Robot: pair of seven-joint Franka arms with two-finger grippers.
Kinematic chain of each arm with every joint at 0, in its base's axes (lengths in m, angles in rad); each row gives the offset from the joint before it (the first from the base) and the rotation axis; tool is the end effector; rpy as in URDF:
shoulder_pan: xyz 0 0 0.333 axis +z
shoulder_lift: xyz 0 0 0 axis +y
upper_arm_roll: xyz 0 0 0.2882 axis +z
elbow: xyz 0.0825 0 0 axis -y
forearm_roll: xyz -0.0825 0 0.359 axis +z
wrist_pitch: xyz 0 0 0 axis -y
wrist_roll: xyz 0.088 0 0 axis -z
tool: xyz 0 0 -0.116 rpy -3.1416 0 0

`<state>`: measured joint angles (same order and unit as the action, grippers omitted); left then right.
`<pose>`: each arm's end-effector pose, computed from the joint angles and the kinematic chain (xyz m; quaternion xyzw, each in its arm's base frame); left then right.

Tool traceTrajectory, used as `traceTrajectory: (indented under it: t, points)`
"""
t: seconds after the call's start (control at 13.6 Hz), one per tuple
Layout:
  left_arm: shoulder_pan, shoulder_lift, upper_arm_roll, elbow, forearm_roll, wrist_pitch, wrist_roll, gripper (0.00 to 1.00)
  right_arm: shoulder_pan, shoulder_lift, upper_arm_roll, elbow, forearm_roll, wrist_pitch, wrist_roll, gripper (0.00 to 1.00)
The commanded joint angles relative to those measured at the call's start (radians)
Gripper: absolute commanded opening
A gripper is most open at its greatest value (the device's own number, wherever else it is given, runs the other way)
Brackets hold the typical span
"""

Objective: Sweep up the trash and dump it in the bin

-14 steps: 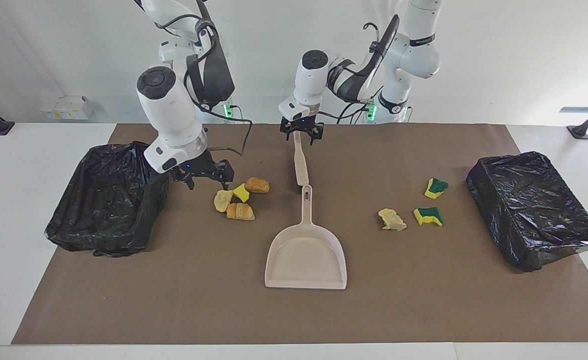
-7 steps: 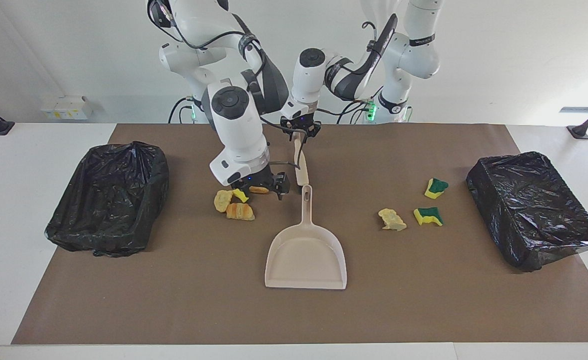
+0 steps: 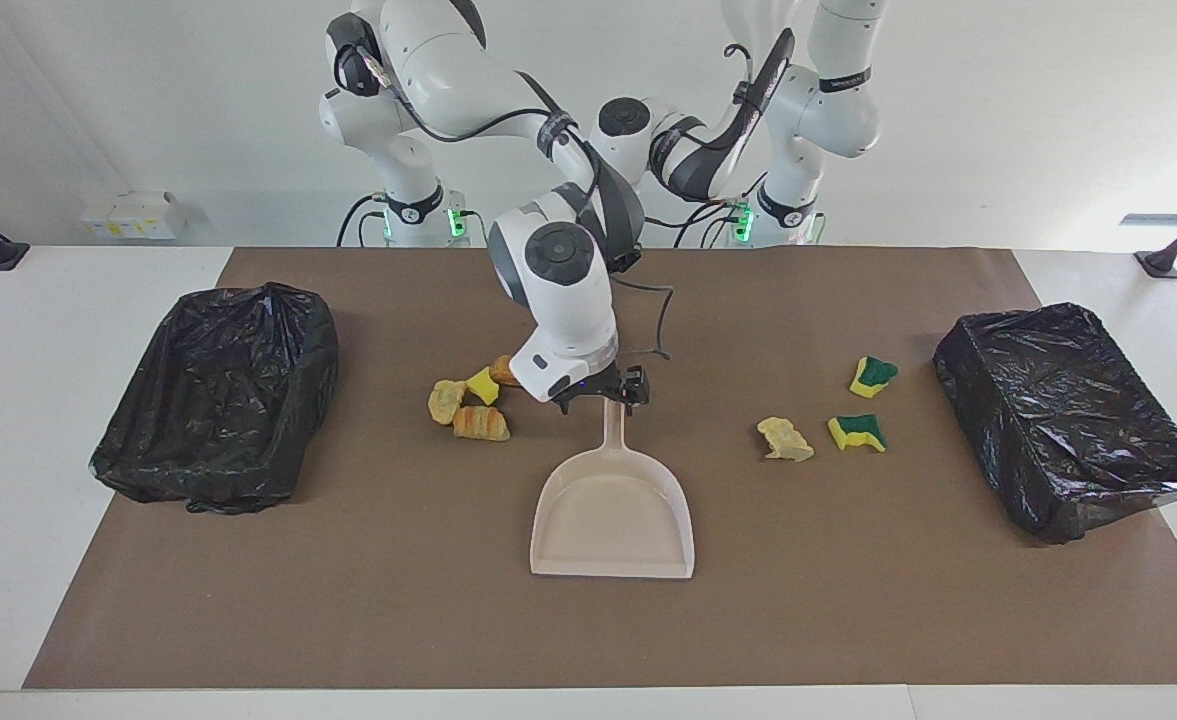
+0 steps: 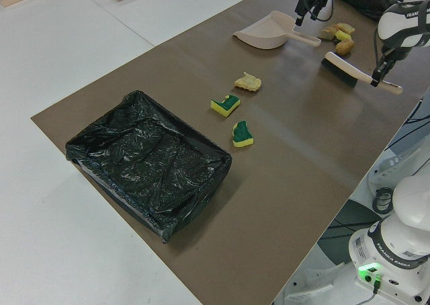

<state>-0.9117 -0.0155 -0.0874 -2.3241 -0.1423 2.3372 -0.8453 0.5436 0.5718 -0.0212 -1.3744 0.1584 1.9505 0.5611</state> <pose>0.2628 -0.4143 0.3287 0.9982 -0.0282 -0.0322 0.0423 0.5807 0.3510 0.3610 -0.9966 0.0468 0.0331 0.0593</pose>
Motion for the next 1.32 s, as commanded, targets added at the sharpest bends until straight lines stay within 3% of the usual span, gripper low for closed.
traceTrajectory:
  t: [0.0, 0.22, 0.37, 0.44, 0.51, 0.59, 1.03, 1.25]
  points:
    - [-0.013, -0.035, 0.017, 0.000, 0.012, -0.073, -0.066, 0.00, -0.002, 0.016, 0.003, -0.003, 0.006, 0.062, -0.013, 1.00]
    - [-0.007, -0.037, 0.021, 0.003, 0.021, -0.081, -0.060, 0.00, 0.010, -0.024, 0.007, -0.118, 0.013, 0.102, -0.105, 1.00]
    - [-0.003, -0.061, 0.023, 0.003, 0.043, -0.131, -0.063, 0.00, 0.016, -0.043, 0.007, -0.146, 0.013, 0.099, -0.125, 0.83]
    - [0.005, -0.076, 0.023, 0.000, 0.056, -0.150, -0.064, 0.00, 0.016, -0.043, 0.007, -0.146, 0.013, 0.096, -0.125, 0.62]
    - [0.029, -0.090, 0.023, -0.001, 0.075, -0.159, -0.064, 0.00, 0.015, -0.041, 0.007, -0.144, 0.015, 0.090, -0.127, 0.21]
    - [0.071, -0.112, 0.020, -0.001, 0.076, -0.171, -0.063, 0.00, 0.013, -0.040, 0.007, -0.140, 0.018, 0.088, -0.121, 0.00]
    - [0.213, -0.150, 0.020, -0.023, 0.116, -0.254, -0.008, 0.00, -0.007, -0.036, 0.003, -0.104, 0.015, 0.058, -0.125, 0.00]
    - [0.359, -0.150, 0.021, 0.002, 0.134, -0.272, 0.115, 0.00, -0.031, -0.114, 0.001, -0.112, 0.032, 0.021, -0.194, 0.00]
